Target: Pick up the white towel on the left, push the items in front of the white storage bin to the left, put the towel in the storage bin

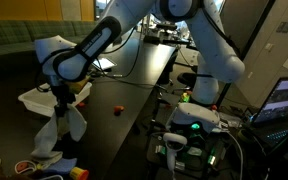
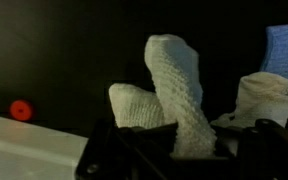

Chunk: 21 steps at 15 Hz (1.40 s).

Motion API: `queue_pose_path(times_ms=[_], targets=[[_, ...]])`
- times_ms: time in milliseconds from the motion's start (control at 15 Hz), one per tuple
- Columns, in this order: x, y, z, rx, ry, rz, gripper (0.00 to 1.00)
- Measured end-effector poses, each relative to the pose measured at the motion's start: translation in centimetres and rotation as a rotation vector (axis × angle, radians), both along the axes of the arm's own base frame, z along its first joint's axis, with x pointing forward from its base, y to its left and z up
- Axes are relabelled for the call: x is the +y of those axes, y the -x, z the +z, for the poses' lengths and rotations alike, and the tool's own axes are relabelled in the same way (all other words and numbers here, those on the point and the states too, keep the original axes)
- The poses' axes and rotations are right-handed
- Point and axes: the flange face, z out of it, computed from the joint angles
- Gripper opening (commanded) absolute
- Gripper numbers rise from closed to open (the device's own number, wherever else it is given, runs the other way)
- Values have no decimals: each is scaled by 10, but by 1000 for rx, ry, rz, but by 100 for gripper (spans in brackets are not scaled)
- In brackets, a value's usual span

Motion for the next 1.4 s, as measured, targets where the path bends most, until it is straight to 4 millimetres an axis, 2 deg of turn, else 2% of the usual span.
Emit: queue_pose_path(times_ms=[467, 667, 933, 1067, 1200, 1400], targets=[[-149, 0, 84, -72, -58, -302, 3], [-231, 6, 119, -135, -51, -455, 3], [-343, 26, 161, -199, -30, -677, 3], [-393, 38, 170, -218, -11, -784, 3], [-433, 50, 171, -222, 11, -861, 3], [-468, 66, 157, -201, 59, -920, 3]])
